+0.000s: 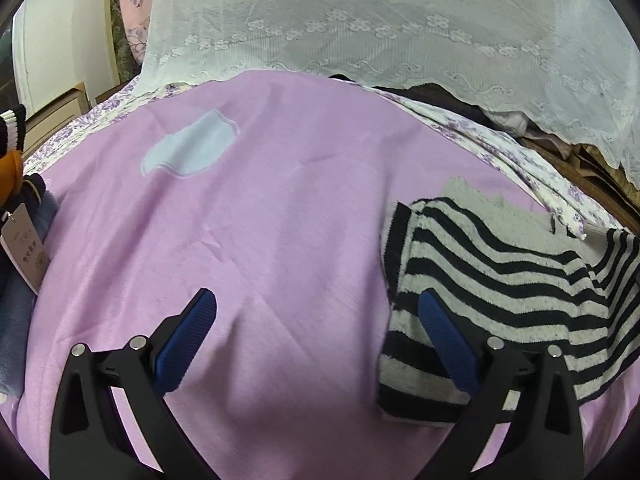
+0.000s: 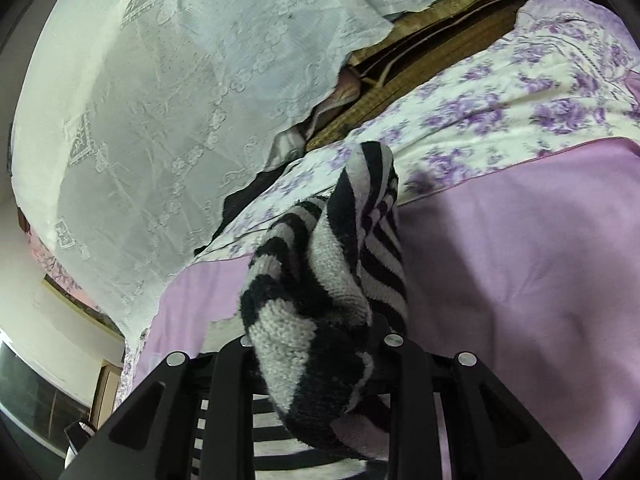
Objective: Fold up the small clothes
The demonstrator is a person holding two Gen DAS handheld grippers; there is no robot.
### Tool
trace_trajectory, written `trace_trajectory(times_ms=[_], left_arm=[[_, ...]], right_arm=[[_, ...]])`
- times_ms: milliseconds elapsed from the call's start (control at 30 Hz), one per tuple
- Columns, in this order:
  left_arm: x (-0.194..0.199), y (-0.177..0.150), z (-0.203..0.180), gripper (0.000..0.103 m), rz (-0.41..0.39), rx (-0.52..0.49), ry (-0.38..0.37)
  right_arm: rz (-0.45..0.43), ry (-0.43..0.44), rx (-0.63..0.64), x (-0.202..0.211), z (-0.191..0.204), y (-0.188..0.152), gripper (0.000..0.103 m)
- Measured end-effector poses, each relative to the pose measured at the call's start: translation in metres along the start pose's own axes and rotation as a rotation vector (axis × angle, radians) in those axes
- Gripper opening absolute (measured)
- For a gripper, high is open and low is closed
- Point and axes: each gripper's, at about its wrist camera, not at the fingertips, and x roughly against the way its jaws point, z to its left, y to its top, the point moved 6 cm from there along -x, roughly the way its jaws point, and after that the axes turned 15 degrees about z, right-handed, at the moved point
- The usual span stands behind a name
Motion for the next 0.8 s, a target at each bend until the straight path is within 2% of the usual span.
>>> trace_trajectory(times_ms=[167, 467, 800], left_arm=[[-0.006, 0.002, 0.005, 0.098, 0.032, 0.013, -0.008], [-0.017, 0.002, 0.013, 0.099, 0.076, 0.048, -0.032], [-0.025, 0.007, 0.036, 0.099, 0.120, 0.159, -0.115]], right_arm=[[0.019, 0.059, -0.008, -0.007, 0.024, -0.005, 0.025], [0.045, 0.106, 0.058, -0.024, 0.078, -0.016, 0.025], [0.124, 0.168, 0.157, -0.057, 0.147, -0.050, 0.024]])
